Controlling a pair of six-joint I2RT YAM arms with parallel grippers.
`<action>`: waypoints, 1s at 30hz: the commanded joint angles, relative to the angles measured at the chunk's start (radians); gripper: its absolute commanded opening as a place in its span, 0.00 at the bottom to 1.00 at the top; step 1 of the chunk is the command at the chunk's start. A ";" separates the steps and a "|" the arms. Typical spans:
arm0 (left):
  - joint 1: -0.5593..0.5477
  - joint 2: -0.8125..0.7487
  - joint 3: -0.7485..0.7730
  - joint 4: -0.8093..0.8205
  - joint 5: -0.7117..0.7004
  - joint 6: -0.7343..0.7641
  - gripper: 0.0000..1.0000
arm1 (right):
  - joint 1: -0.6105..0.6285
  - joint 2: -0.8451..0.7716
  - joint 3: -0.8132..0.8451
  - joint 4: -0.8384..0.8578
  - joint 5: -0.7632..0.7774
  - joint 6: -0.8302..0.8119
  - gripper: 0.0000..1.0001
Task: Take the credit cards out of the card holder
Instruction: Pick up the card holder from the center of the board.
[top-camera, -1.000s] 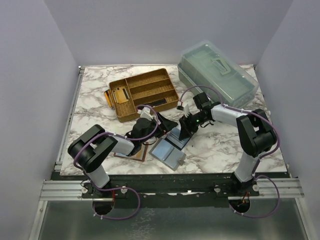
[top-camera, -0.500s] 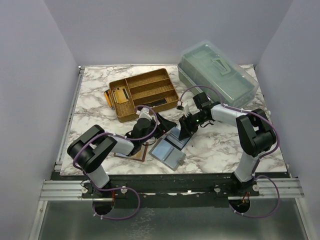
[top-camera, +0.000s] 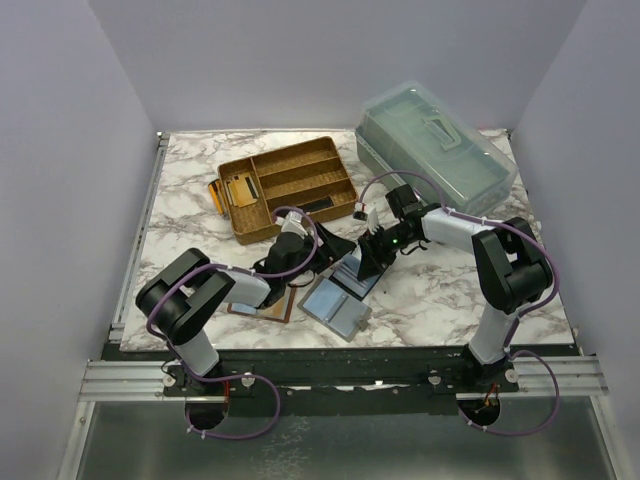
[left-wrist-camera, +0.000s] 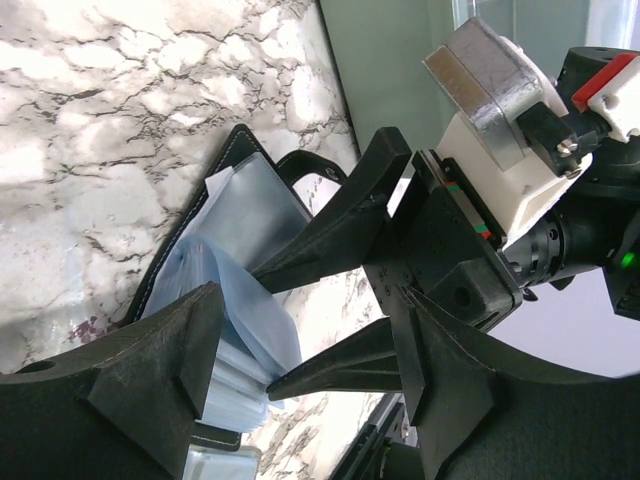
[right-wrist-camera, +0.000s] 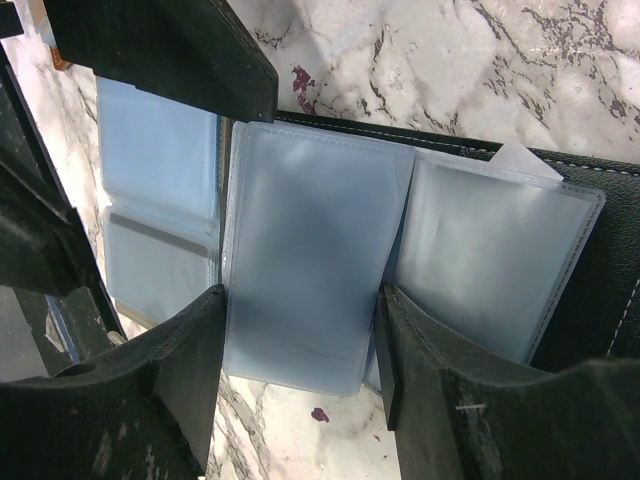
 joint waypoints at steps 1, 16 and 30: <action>-0.003 0.026 0.024 -0.007 0.038 0.003 0.72 | 0.000 0.017 0.020 -0.028 -0.031 0.007 0.42; -0.003 0.066 0.088 -0.043 0.127 -0.015 0.57 | -0.001 0.024 0.028 -0.038 -0.049 0.006 0.49; -0.003 0.146 0.142 -0.027 0.155 -0.022 0.49 | -0.064 0.024 0.040 -0.055 -0.214 0.039 0.67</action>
